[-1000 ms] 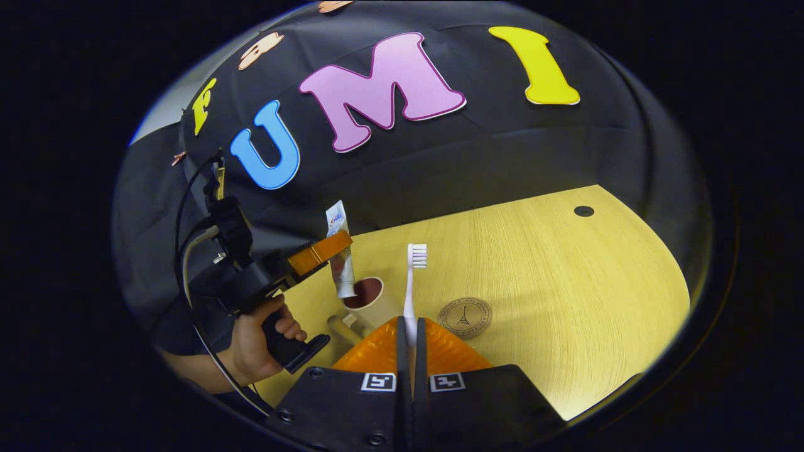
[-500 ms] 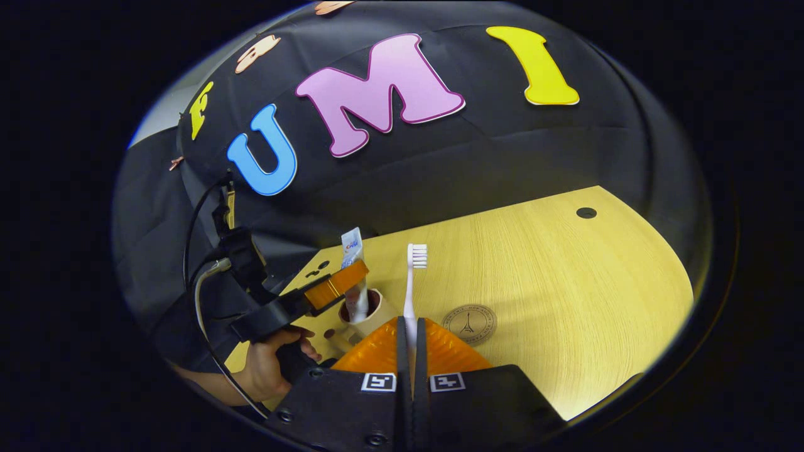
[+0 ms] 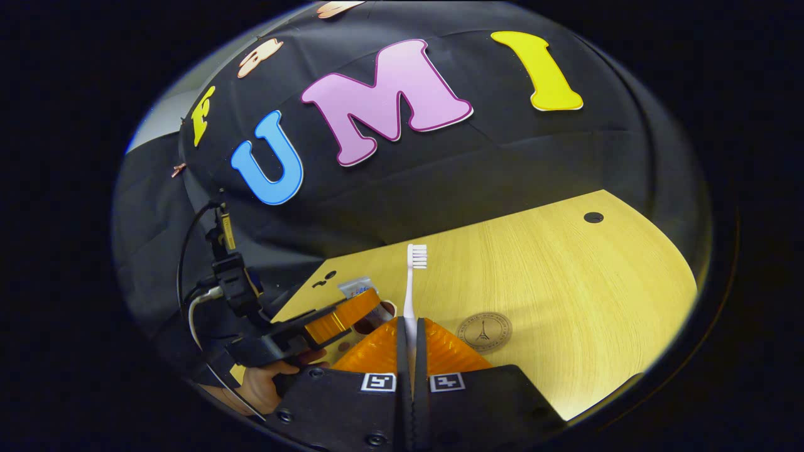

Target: Put the toothbrush and toothpaste on the desktop into the cup, then pick up the cup and place it on the coaster on the desktop.

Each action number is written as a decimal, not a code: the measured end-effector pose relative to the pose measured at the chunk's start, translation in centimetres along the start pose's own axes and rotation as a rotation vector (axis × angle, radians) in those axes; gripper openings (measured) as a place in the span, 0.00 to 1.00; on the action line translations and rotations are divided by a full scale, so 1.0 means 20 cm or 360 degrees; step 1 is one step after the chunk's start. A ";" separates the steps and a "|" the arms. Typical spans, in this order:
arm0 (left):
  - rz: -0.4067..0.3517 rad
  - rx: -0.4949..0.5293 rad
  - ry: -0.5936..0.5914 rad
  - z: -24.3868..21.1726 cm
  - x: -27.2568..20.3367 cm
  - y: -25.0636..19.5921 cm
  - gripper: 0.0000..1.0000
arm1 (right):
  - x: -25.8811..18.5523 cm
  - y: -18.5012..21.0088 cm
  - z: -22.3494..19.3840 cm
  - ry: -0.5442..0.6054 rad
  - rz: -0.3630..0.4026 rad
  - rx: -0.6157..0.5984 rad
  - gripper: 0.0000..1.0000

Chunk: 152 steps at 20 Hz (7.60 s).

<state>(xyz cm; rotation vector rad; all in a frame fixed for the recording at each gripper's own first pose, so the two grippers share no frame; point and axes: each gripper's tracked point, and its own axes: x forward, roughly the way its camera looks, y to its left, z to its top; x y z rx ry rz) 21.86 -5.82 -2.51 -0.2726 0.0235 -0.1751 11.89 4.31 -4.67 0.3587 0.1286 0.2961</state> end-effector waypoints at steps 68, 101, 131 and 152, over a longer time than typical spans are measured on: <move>0.0068 0.0484 0.0892 -0.52 -0.13 0.13 0.34 | -0.30 -0.40 -0.41 0.0262 -0.0067 0.0141 0.34; -0.0161 0.0635 0.0765 -0.56 0.13 -0.49 0.15 | -0.51 -0.77 -0.31 0.0185 -0.0234 0.0248 0.34; -0.0190 0.0681 0.0607 -0.27 -0.29 -0.53 1.00 | -0.59 -0.52 -0.15 0.0226 -0.0182 0.0180 0.48; -0.0071 0.0374 0.0501 -0.07 -0.92 -0.11 1.00 | -0.56 0.15 -0.07 0.0271 0.0016 -0.0105 0.98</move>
